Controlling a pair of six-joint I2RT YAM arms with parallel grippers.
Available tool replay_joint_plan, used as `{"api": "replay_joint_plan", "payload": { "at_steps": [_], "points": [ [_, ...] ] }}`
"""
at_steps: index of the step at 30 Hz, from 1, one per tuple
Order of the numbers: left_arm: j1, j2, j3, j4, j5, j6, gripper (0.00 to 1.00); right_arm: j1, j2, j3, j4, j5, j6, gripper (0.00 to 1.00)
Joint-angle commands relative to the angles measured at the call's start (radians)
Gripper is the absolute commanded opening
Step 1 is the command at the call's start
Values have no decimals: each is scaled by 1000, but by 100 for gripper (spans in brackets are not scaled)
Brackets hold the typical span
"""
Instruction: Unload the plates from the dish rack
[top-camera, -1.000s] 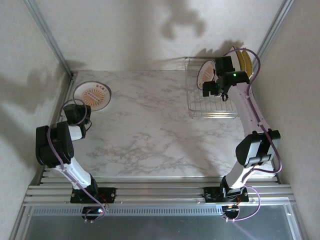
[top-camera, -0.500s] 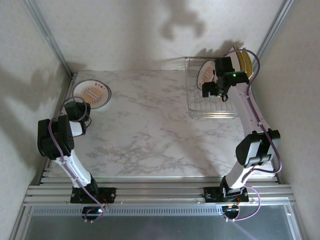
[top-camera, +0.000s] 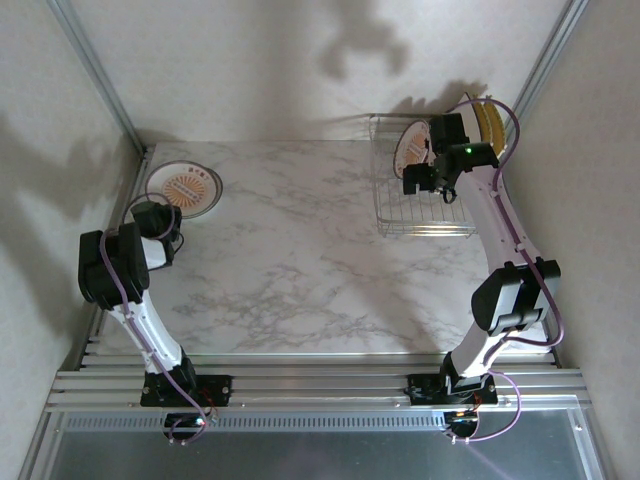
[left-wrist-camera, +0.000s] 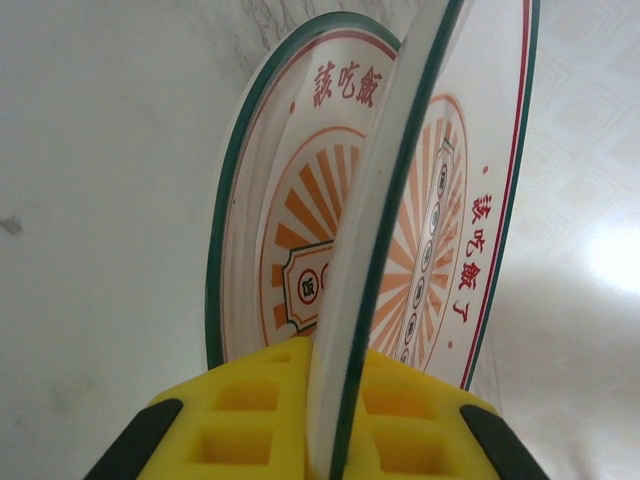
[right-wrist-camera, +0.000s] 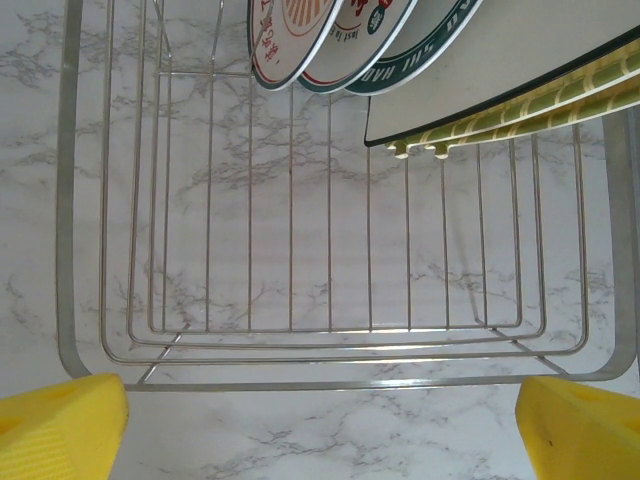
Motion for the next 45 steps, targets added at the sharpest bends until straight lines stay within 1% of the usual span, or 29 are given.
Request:
{"api": "replay_joint_plan", "payload": {
  "at_steps": [1,3,5,8,11,16,21,26,29,30,32,37,45],
  "points": [
    [-10,3,40,33,-27,2,0,1,-10,-7,5,-10,4,99],
    [-12,8,55,9,-30,14,1,2,-11,-7,6,-11,3,99],
    [-18,14,67,-12,-32,26,6,2,-9,-6,6,-13,4,99],
    [-24,15,83,-50,-42,45,8,1,-5,-3,7,-15,4,99],
    [-28,15,98,-89,-52,60,9,2,-5,-4,5,-13,4,99],
    [-32,16,114,-121,-54,71,11,1,-9,-3,5,-14,4,99],
    [-36,9,122,-148,-55,81,18,1,-10,-1,5,-15,2,99],
    [-35,4,130,-180,-51,107,30,1,-10,0,6,-17,1,99],
    [-38,-4,135,-210,-53,138,39,2,-11,2,7,-19,1,99],
    [-40,-9,137,-225,-58,154,44,2,-12,2,7,-21,2,99],
    [-47,-21,137,-256,-74,185,52,2,-15,-1,10,-24,1,99],
    [-63,-64,137,-340,-133,268,66,1,-20,-8,17,-31,2,99],
    [-86,-112,165,-469,-201,380,77,2,-34,-22,26,-35,2,99]
  ]
}}
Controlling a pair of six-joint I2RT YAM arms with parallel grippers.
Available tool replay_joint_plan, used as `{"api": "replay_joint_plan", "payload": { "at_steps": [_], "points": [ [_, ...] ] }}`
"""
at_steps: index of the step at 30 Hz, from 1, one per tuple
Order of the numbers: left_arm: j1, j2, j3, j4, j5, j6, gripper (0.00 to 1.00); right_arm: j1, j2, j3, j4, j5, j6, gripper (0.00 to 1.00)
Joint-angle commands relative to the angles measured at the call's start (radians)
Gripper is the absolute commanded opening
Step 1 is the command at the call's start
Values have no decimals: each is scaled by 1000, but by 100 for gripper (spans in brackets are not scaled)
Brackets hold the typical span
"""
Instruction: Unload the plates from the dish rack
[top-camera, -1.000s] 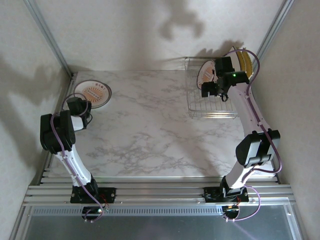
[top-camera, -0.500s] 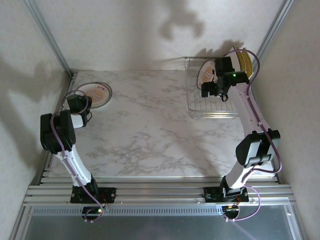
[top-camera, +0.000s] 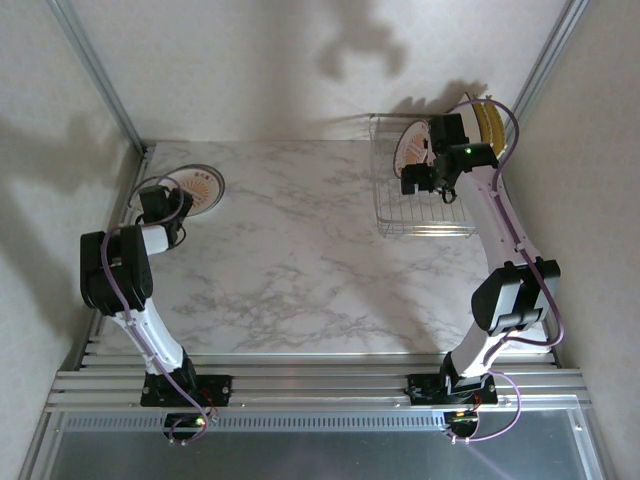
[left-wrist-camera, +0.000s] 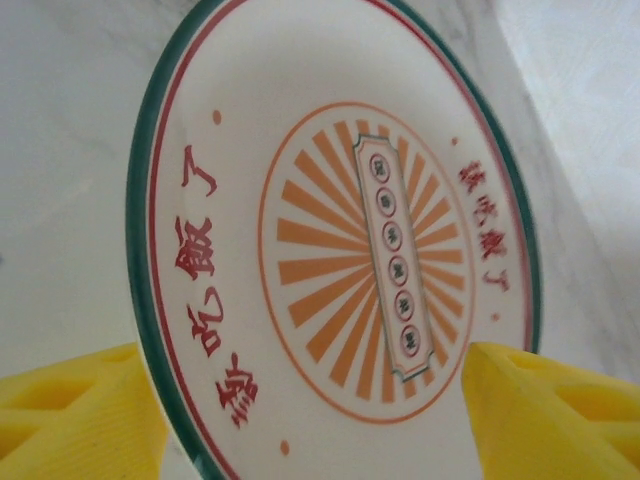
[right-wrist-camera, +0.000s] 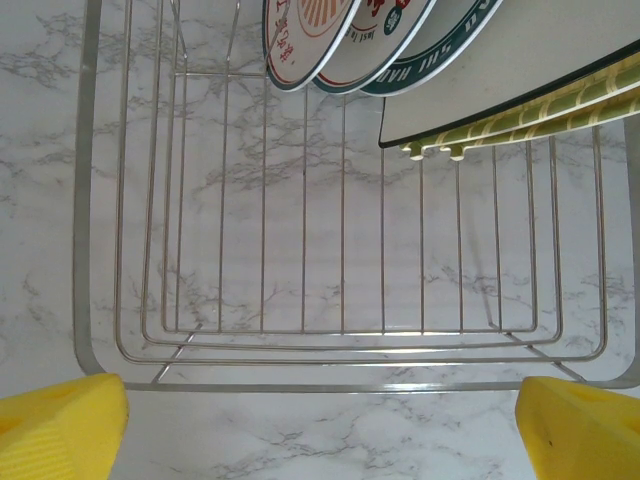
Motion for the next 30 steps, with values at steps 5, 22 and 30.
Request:
{"api": "replay_joint_plan", "payload": {
  "at_steps": [5,22,30],
  "points": [
    [-26,-47,45,-151,-89,131,83,1,-40,-25,17,-15,2,99],
    [-151,-228,310,-707,-136,511,100,1,57,146,-17,-35,-8,99],
    [-340,-203,526,-1034,-196,606,100,1,320,490,-81,17,-17,99]
  ]
}}
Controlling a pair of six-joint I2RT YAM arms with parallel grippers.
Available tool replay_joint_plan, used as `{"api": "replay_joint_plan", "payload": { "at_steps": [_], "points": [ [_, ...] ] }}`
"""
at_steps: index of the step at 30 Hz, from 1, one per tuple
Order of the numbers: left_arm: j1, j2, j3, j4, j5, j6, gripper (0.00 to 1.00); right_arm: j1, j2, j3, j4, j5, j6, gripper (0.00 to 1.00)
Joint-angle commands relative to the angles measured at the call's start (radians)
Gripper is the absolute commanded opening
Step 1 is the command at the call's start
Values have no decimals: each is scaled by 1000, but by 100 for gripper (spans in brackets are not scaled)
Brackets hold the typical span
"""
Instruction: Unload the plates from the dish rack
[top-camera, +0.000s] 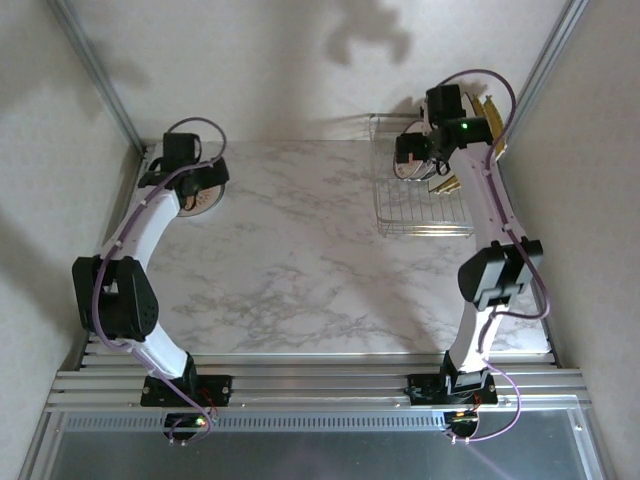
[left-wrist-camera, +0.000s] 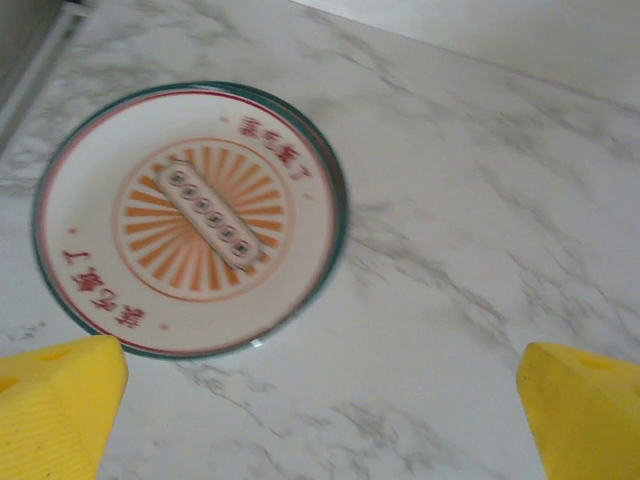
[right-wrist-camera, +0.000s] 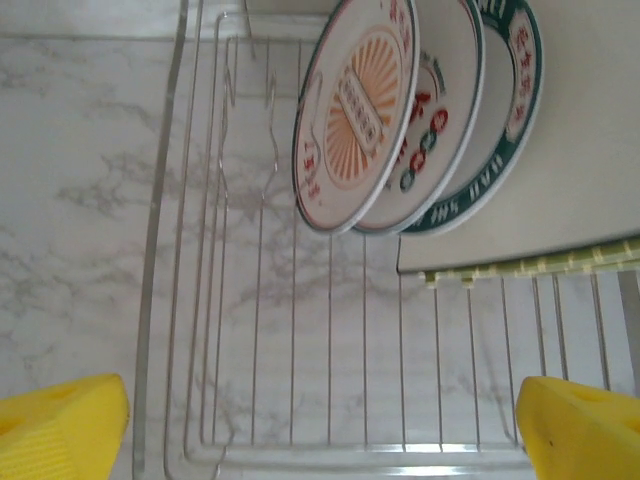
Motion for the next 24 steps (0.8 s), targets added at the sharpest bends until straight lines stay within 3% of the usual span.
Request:
{"api": "replay_joint_plan", "payload": {
  "at_steps": [1,9,17,24],
  "points": [
    [-57,15,53,-227,-47,69,100,2,107,129,-44,35,-19,99],
    [-94,14,80,-325,-2,107,99,-9,363,429,-66,35,-57,97],
    [-102,5,40,-344,19,126,99,-18,440,434,22,20,-56,92],
    [-101,12,23,-320,35,135,100,-19,469,441,50,100,-51,89]
  ]
}}
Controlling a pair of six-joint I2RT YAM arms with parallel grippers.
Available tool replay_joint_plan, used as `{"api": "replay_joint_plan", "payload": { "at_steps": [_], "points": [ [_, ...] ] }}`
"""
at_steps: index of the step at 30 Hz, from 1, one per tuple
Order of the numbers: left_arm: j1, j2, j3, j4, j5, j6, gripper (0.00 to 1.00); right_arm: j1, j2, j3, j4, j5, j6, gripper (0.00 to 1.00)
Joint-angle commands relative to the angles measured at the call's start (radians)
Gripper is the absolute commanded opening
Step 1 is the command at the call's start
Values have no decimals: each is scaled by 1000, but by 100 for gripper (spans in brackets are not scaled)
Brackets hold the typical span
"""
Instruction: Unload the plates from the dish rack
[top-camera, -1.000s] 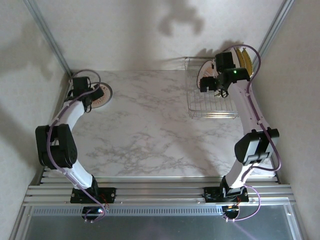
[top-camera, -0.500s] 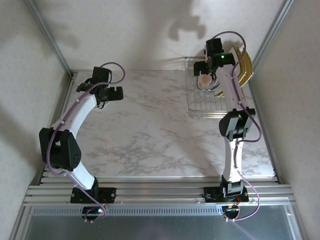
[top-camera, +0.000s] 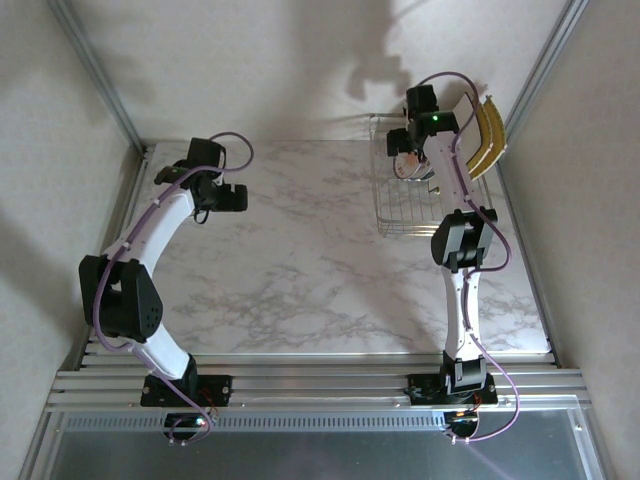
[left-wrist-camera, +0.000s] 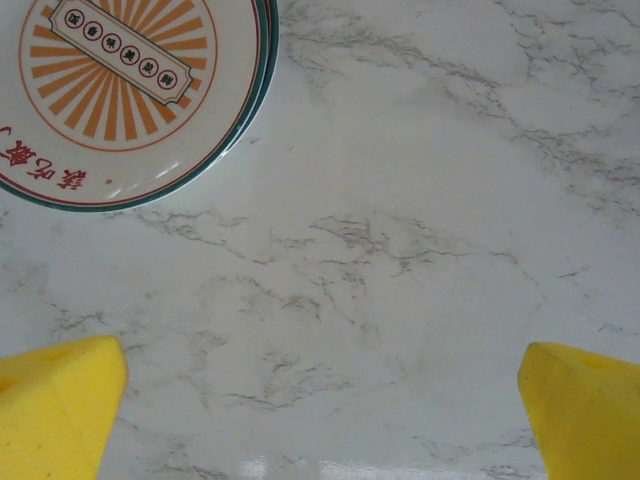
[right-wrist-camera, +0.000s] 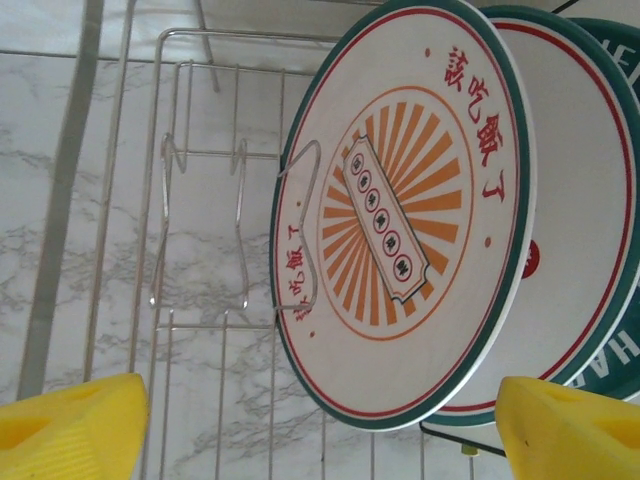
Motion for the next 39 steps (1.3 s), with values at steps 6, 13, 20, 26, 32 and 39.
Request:
{"api": "replay_joint_plan", "payload": {
  "at_steps": [6,13,20,26,32,39],
  "points": [
    [-7,30,-7,10,45,37,100,-8,9,8,77,105,20,87],
    [-8,55,8,15,48,41,100,-19,53,28,94,108,26,86],
    [-8,72,16,18,49,38,100,-25,78,17,159,104,31,82],
    [-8,72,17,22,53,36,100,-30,100,17,196,71,35,75],
    [-10,78,18,24,54,38,100,-30,106,16,211,53,47,65],
    [-13,80,19,27,53,42,100,-30,107,12,216,48,52,46]
  ]
}}
